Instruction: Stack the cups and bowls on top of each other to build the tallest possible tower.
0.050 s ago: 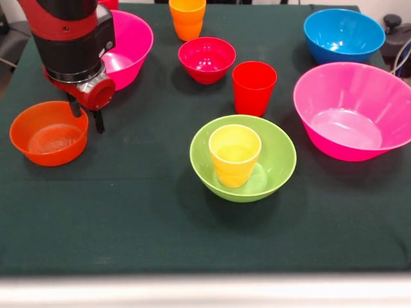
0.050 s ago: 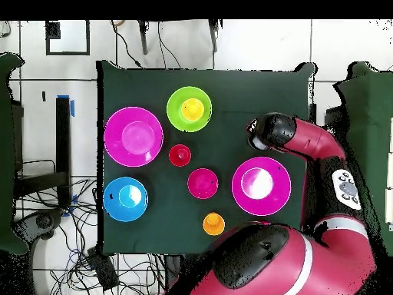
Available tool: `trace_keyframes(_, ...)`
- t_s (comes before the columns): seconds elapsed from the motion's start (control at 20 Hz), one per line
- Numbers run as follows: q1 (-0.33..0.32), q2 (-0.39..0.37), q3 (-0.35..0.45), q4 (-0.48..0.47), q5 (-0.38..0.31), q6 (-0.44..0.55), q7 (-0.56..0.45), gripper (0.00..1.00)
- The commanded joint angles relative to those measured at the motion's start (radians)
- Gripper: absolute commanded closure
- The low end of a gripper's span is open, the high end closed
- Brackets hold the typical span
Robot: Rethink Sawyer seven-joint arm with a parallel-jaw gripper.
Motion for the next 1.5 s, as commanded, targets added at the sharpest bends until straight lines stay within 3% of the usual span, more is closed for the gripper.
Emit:
trace_keyframes(0.05, 0.040, 0.057, -0.006, 0.050, -0.106, -0.054, -0.039, 0.00)
trace_keyframes(0.6, 0.033, 0.103, -0.014, -0.008, -0.116, -0.088, -0.068, 0.00)
trace_keyframes(0.65, 0.031, 0.104, -0.011, -0.010, -0.115, -0.095, -0.069, 1.00)
trace_keyframes(1.25, 0.032, 0.108, 0.008, -0.070, -0.106, -0.049, -0.095, 1.00)
trace_keyframes(1.35, 0.042, 0.079, 0.009, -0.053, -0.103, -0.044, -0.093, 1.00)
trace_keyframes(1.5, 0.055, 0.011, 0.023, -0.070, -0.083, 0.052, -0.134, 1.00)
